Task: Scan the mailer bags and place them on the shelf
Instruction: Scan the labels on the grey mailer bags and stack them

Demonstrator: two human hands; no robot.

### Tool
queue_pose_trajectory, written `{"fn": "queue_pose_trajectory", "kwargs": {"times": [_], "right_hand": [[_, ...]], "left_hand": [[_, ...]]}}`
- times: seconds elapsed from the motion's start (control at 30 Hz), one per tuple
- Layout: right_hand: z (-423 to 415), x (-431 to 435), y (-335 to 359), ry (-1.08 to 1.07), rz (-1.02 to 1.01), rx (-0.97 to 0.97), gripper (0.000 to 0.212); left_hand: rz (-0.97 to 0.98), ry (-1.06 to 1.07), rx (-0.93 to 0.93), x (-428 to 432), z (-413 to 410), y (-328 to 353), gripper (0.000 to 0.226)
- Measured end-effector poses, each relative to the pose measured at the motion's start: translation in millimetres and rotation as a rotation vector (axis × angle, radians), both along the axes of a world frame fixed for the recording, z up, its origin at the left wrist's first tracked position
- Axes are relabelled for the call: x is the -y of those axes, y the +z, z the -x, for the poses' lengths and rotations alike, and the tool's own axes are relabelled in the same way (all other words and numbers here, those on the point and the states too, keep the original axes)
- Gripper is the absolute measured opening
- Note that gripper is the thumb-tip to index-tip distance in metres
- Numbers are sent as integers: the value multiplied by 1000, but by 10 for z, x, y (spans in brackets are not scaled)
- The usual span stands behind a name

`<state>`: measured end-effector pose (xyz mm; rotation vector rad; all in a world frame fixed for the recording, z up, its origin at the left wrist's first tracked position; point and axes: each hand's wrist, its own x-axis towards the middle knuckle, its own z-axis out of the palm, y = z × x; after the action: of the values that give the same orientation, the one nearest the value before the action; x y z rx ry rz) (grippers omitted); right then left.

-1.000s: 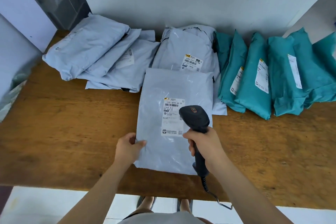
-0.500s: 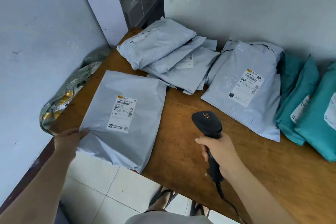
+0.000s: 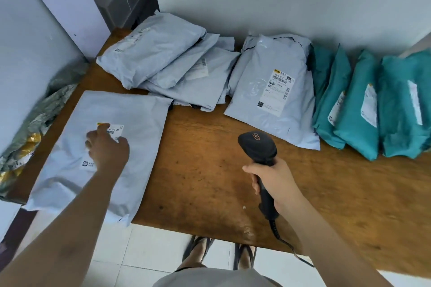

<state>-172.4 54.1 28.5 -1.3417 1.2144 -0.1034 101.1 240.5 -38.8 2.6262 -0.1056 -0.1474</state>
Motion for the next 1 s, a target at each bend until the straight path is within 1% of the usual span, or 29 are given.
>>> {"fn": "queue_pose_trajectory", "kwargs": {"times": [0.1, 0.2, 0.3, 0.37, 0.43, 0.5, 0.57, 0.63, 0.67, 0.73, 0.8, 0.87, 0.93, 1.0], "right_hand": [[157, 110, 60, -78, 14, -5, 35], [327, 208, 119, -150, 26, -3, 31], [516, 284, 166, -211, 29, -3, 27], [645, 329, 191, -236, 38, -10, 26], [773, 374, 220, -249, 55, -7, 24], [893, 418, 237, -258, 63, 1, 21], [997, 462, 242, -287, 57, 6, 18], [1067, 503, 243, -314, 48, 18, 18], [1090, 523, 246, -326, 44, 26, 18], [1112, 554, 253, -333, 35, 41, 19], [1105, 576, 256, -317, 26, 55, 22], [1077, 589, 243, -284, 16, 72, 25], [1029, 591, 223, -247, -1, 82, 27], [972, 582, 187, -213, -18, 71, 28]], "left_hand": [[166, -279, -46, 719, 326, -18, 42], [248, -544, -100, 1343, 693, 0, 40], [266, -756, -147, 1836, 977, -19, 41], [258, -844, -158, 2096, 1077, -56, 43], [203, -901, -156, 2331, 1095, -140, 50], [78, -912, -186, 2536, 1060, -234, 67], [-3, -854, -282, 2699, 1019, -301, 85], [3, -747, -350, 2809, 975, -360, 95], [38, -686, -363, 2845, 955, -375, 96], [154, -589, -444, 2880, 886, -419, 91], [247, -553, -546, 2846, 883, -417, 68], [305, -519, -597, 2764, 946, -382, 48], [401, -480, -632, 2654, 1085, -307, 42], [462, -471, -686, 2488, 1265, -216, 41]]}}
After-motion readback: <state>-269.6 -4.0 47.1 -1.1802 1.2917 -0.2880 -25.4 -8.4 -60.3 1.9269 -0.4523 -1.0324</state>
